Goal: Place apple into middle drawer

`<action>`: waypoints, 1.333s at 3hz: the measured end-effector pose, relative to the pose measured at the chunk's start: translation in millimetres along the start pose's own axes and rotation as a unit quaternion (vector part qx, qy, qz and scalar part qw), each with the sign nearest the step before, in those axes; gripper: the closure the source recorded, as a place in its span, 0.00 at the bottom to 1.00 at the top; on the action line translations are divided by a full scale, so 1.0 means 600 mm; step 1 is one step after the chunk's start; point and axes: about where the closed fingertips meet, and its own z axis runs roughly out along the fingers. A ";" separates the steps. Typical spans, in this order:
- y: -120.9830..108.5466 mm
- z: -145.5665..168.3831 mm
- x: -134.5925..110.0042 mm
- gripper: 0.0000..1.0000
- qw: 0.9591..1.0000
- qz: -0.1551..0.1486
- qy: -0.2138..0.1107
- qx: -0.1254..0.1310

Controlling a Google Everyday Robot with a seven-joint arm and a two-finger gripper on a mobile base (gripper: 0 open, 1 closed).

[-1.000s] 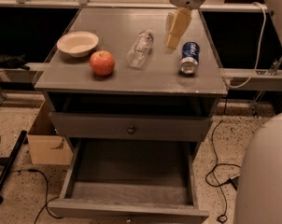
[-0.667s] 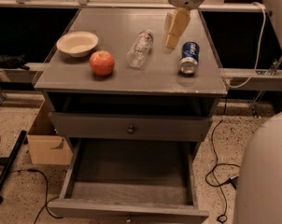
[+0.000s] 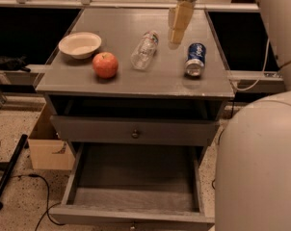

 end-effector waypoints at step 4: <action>-0.065 0.033 -0.057 0.00 0.981 -0.190 0.047 0.003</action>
Offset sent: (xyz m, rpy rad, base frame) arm 0.0058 0.0246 0.0124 -0.1964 -0.1114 0.2374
